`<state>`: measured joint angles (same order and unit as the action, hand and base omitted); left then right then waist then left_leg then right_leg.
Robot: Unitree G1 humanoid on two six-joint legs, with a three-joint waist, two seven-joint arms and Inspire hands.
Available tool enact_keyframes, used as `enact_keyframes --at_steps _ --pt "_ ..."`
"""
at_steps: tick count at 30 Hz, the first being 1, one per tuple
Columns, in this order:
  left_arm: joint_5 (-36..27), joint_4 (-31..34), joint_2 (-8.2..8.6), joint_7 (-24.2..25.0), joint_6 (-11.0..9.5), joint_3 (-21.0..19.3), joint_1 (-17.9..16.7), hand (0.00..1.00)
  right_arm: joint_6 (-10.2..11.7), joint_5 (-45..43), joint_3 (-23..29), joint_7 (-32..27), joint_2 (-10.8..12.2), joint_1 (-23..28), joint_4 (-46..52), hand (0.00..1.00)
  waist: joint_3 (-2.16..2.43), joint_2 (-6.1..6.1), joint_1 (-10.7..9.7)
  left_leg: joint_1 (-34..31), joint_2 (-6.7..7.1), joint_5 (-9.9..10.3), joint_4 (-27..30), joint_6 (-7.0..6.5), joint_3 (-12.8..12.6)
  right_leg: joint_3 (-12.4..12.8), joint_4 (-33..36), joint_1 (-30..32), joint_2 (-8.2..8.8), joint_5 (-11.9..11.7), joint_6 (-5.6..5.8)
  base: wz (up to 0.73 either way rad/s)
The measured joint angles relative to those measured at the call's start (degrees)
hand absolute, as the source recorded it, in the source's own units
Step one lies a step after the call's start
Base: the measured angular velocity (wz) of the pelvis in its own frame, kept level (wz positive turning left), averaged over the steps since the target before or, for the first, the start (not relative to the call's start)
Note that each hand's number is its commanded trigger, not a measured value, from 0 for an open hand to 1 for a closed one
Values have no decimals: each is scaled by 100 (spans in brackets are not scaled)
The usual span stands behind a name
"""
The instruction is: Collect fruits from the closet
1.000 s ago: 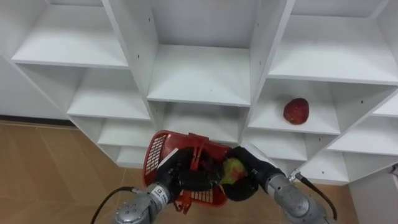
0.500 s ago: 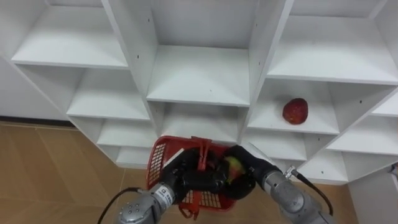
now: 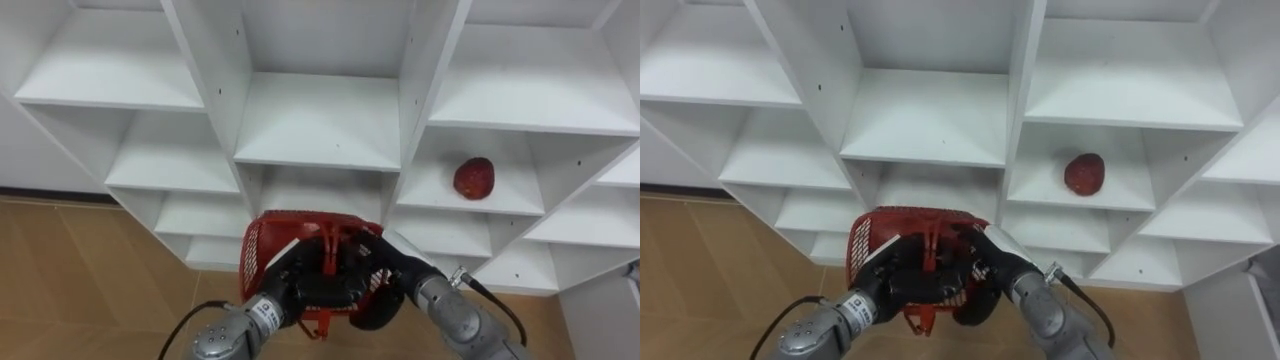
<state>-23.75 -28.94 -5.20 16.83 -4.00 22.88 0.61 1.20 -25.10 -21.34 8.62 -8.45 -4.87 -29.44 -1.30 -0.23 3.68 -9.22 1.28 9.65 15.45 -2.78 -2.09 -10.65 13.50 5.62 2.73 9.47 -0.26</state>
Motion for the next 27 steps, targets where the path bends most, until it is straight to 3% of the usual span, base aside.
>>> enact_keyframes --at_steps 10,27 --pt "-372 3 3 -17 0 34 29 100 0 -2 -62 30 16 -85 -173 0 -6 15 -26 1 -2 0 -15 1 1 5 -7 -1 -10 0 0 0" --pt "-277 -32 -56 -302 0 33 -76 100 0 19 -247 36 6 -68 -186 0 -20 6 -2 310 4 -2 -196 5 -33 115 -137 -259 -38 13 3 -1"
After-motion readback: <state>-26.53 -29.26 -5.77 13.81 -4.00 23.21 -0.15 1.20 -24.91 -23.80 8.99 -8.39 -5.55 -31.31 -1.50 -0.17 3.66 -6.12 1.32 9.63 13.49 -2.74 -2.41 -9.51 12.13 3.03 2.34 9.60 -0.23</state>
